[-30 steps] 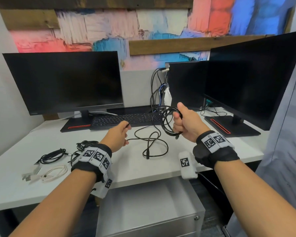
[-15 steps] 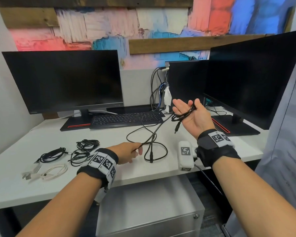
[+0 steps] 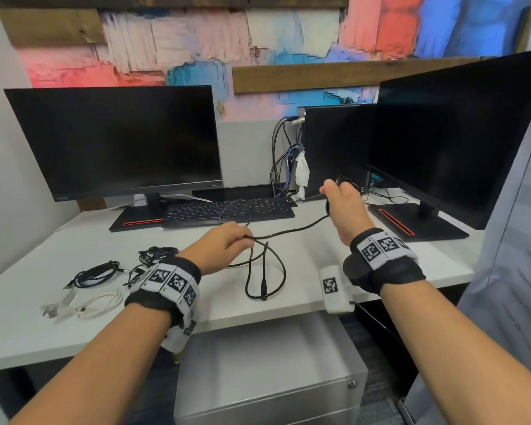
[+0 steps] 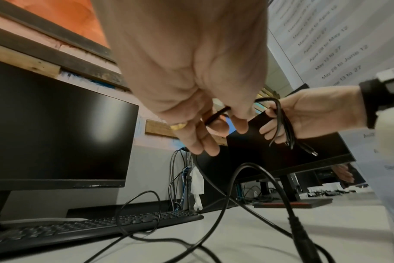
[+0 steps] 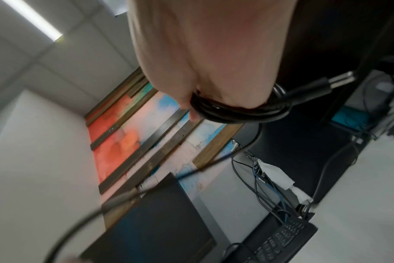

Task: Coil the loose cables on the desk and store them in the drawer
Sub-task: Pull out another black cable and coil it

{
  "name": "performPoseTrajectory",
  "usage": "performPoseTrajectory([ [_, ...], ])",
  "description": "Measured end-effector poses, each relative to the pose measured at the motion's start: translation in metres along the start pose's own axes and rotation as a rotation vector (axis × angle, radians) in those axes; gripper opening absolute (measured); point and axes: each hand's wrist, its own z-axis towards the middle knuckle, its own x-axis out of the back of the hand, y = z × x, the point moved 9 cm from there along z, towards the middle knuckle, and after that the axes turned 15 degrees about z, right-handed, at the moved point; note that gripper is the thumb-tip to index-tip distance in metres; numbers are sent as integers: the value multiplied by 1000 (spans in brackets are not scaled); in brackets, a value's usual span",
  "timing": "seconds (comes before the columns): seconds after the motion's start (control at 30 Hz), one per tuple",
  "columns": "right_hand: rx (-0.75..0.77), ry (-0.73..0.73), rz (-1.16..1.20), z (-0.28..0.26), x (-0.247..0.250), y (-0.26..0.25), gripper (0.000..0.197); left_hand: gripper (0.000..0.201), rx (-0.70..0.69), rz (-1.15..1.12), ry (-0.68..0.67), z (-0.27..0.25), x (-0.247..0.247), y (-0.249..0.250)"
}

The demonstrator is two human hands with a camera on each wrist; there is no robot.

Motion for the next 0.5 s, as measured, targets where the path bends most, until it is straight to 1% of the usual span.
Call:
performPoseTrajectory([
  [0.07, -30, -31, -134, 1, -3, 9, 24, 18, -31, -37, 104, 1, 13, 4],
  [0.13, -40, -29, -206, 3, -3, 16, 27, 21, -63, -38, 140, 0, 20, 9],
  [0.17, -43, -1, -189, 3, -1, 17, 26, 24, -87, -7, 125, 0, 21, 13],
  [0.2, -59, 33, -112, 5, 2, 20, 24, 26, -113, 39, 90, 0, 18, 19],
  [0.3, -154, 117, 244, 7, 7, 31, 22, 31, -182, 155, -32, -1, 5, 32],
  [0.37, -169, 168, 363, 9, 13, 33, 20, 30, -210, 190, -73, -1, -2, 37],
  [0.4, -166, 179, 395, 9, 14, 33, 19, 30, -223, 205, -80, -2, -5, 39],
  [0.43, -151, 184, 374, 8, 16, 29, 20, 29, -236, 213, -76, -2, -6, 42],
  [0.5, -81, 184, 224, 7, 20, 22, 21, 28, -262, 195, -36, -1, -4, 49],
])
